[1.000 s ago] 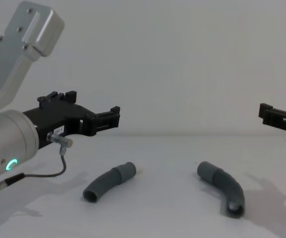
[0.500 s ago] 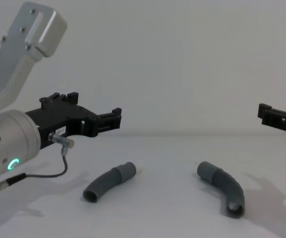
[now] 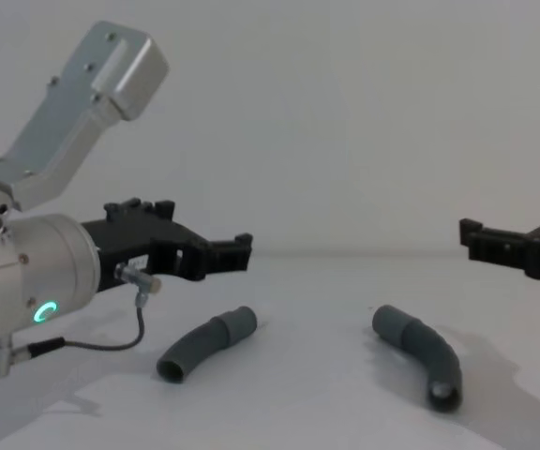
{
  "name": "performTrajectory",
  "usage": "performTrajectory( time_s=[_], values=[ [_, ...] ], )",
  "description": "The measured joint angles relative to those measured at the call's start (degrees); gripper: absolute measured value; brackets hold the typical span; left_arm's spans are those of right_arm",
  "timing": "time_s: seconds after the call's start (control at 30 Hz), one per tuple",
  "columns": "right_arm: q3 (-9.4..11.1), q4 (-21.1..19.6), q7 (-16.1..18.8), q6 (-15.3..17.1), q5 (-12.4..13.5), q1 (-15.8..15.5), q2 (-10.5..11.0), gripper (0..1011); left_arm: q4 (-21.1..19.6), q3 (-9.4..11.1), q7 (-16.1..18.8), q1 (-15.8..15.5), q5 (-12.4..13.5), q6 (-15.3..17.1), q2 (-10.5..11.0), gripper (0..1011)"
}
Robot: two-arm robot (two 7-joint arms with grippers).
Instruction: Use both hands to pick up one end of the pipe from the table, align the ends, and insert them.
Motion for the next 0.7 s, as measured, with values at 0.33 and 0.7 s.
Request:
performTrajectory(
  time_s=[0.33, 0.7],
  values=[
    [-2.07, 0.04, 0.81, 4.45, -2.29, 1.97, 0.02, 1000, 2.00, 1.11, -3.72, -2.10, -0.74, 4.20, 0.01, 1002],
    [-3.38, 1.96, 2.75, 11.42, -2.73, 5.31, -1.31, 1000, 5.41, 1.26, -7.22, -4.44, -1.98, 8.52, -0.46, 1002]
  ],
)
